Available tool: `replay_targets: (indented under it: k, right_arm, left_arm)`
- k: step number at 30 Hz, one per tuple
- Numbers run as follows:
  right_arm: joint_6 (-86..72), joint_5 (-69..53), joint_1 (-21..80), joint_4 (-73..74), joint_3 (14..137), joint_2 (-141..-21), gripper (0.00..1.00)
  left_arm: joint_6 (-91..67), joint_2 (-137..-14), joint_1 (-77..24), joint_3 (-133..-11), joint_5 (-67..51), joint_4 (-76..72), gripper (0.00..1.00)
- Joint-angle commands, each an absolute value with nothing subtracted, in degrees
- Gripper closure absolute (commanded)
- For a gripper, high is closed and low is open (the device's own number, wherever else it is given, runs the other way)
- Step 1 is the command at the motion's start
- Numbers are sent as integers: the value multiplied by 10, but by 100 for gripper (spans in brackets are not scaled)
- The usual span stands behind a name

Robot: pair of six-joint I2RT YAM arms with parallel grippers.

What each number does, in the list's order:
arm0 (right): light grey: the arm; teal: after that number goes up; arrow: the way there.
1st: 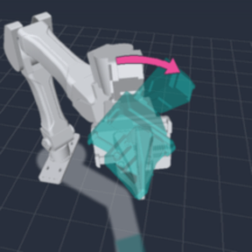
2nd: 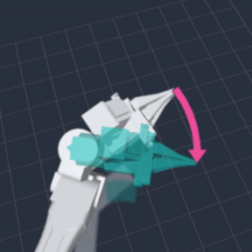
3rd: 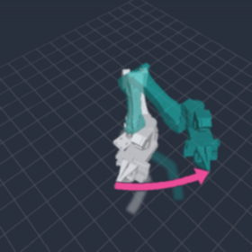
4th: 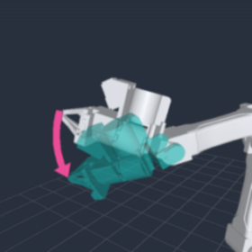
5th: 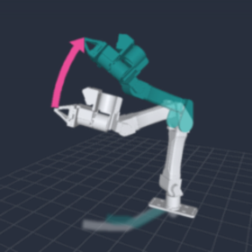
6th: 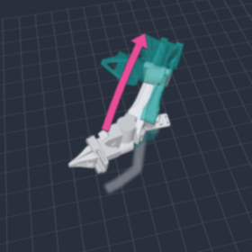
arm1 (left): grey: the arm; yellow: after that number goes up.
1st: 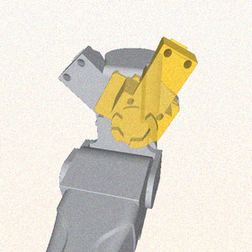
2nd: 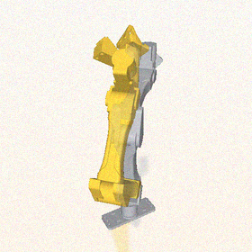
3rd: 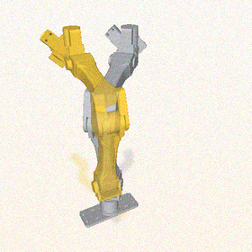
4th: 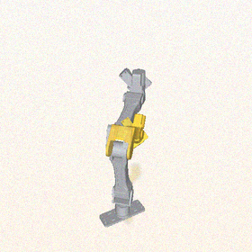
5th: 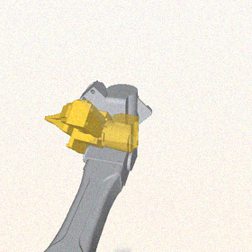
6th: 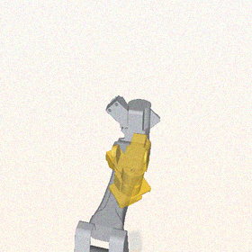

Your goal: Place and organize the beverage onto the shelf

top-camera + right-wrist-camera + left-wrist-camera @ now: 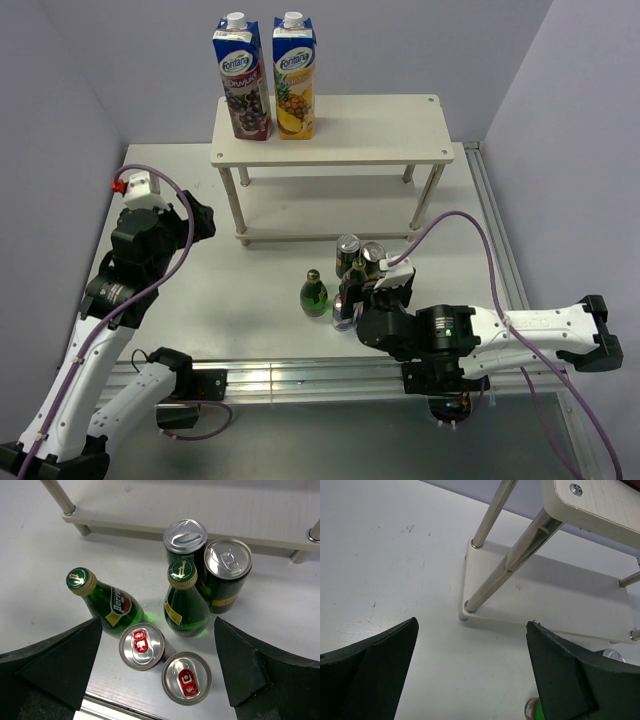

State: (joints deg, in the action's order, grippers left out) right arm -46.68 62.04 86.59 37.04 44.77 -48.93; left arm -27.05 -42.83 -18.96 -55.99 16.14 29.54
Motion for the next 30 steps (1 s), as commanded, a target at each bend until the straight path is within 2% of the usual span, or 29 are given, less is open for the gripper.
replay_targets:
  k: [1, 7, 14, 17, 25, 30]
  right_arm:
    - [-473, 646, 863, 319, 435, -502, 0]
    - [-455, 638, 811, 259, 411, -564, 0]
    - [-461, 665, 748, 236, 395, -583, 1]
    - [-426, 653, 725, 182, 376, -581, 1]
    - [-403, 642, 694, 120, 380, -638, 6]
    - [-407, 646, 690, 116, 388, -663, 14]
  left_arm:
    - [-261, -420, -189, -556, 149, 280, 4]
    - [-261, -415, -189, -555, 154, 281, 5]
    - [-261, -412, -189, -555, 154, 281, 5]
    - [-261, -412, -189, -554, 152, 281, 5]
    - [-262, -409, -189, -555, 154, 282, 5]
    - [-261, -407, -189, -554, 155, 282, 4]
